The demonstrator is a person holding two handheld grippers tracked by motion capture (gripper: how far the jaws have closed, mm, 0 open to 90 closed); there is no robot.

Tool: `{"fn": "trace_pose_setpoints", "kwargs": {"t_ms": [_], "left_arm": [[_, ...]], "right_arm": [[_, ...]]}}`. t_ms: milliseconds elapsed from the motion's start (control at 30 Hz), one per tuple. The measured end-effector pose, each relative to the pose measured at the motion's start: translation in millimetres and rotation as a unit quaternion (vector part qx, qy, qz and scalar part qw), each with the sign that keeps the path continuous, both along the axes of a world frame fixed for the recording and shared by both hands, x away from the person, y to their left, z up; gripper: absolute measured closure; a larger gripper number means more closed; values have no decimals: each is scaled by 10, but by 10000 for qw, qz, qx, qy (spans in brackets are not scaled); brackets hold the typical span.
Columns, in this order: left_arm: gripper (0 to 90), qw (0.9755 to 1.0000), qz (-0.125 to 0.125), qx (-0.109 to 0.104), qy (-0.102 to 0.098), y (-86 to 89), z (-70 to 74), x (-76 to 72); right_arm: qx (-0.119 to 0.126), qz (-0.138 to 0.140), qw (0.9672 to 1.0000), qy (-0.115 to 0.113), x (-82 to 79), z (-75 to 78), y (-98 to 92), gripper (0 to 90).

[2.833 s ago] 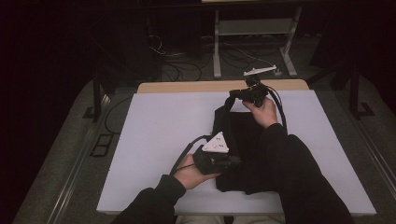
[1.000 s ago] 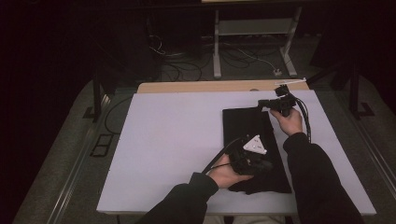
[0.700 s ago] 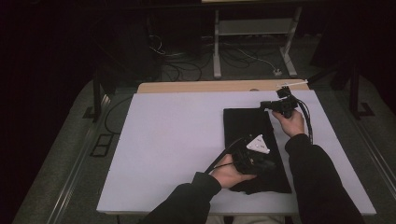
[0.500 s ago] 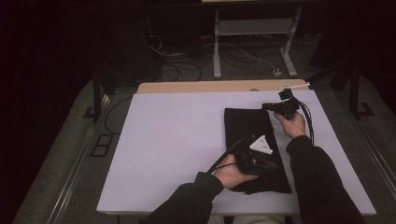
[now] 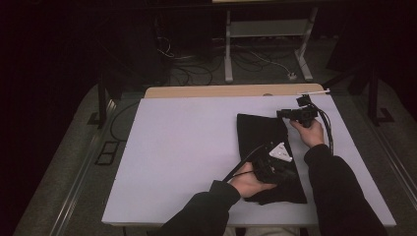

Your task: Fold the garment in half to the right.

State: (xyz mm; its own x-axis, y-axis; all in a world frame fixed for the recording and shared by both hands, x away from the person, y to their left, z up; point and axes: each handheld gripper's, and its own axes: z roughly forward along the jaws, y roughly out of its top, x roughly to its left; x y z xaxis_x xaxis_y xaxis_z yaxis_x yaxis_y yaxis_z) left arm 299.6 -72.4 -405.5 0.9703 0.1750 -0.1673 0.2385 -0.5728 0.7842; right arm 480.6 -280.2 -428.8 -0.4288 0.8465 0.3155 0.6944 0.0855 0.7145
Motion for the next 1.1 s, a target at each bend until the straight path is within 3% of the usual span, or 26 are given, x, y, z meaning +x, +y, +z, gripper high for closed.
{"fn": "trace_pose_setpoints", "kwargs": {"t_ms": [133,433,667,800,933,1100], "left_arm": [[846,10000,1,12,-12,-16,-1,4],[847,9998,-81,195,-62,-112,9,-2],[847,9994,-143,306,-71,-237,4,8],[847,9990,-211,379,-112,-300,-32,29],[847,9991,-173,381,-4,-363,-68,25],[847,9983,-234,540,-3,-428,-107,40]], "right_arm": [[20,-89,9999,-64,-45,55,-39,438],[132,-151,9994,-270,-175,203,-128,215],[183,-21,9993,-313,-330,248,-245,135],[177,-29,9994,-310,-408,264,-332,134],[142,-16,9994,-328,-484,283,-418,131],[99,-28,9994,-336,-583,290,-488,93]]}}
